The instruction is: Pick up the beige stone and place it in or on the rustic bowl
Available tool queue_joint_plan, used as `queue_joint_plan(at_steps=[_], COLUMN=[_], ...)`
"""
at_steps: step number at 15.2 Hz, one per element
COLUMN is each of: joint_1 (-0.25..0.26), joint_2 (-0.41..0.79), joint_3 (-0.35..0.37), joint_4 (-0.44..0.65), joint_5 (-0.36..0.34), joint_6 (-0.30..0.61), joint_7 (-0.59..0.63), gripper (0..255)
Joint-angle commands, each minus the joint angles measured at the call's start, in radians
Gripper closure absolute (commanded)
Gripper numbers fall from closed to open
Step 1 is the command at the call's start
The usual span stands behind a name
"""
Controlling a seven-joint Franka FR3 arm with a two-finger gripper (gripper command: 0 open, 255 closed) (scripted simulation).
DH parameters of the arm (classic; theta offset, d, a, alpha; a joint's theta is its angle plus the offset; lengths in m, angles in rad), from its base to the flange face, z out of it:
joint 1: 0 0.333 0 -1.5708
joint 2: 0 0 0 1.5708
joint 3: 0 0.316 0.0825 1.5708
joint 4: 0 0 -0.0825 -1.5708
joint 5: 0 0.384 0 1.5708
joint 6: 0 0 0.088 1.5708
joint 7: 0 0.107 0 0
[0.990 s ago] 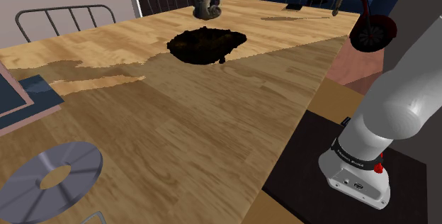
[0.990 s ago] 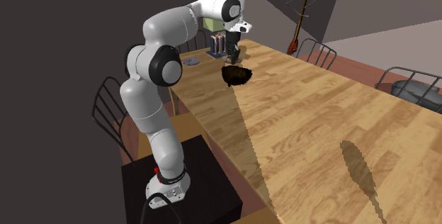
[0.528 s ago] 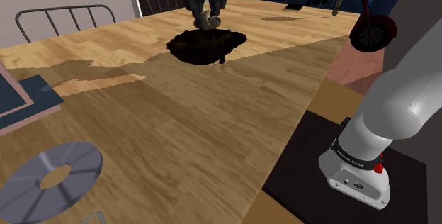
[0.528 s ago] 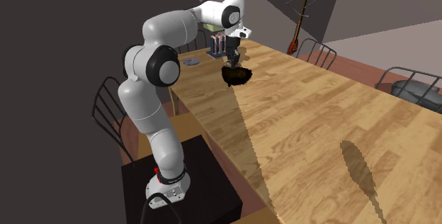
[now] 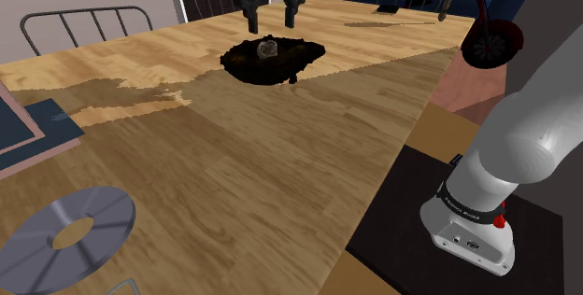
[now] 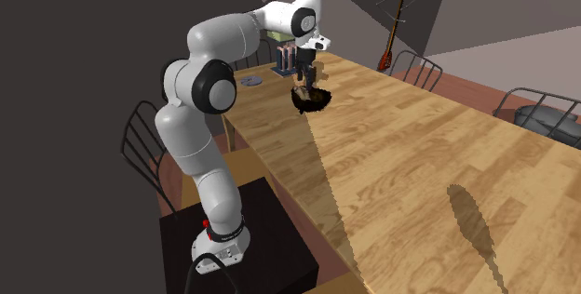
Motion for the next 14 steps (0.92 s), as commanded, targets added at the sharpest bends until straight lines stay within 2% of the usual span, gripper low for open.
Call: queue_joint_plan(at_steps=[1,2,6,14], joint_1=[0.000,0.000,-0.002,-0.001], joint_2=[0.000,0.000,0.049,0.049], joint_3=[0.000,0.000,0.003,0.003], joint_4=[0.000,0.000,0.183,0.183], joint_5=[0.000,0.000,-0.018,-0.018], joint_6=[0.000,0.000,-0.137,-0.137], joint_7=[0.000,0.000,0.016,0.016], gripper=[0,0,0,0])
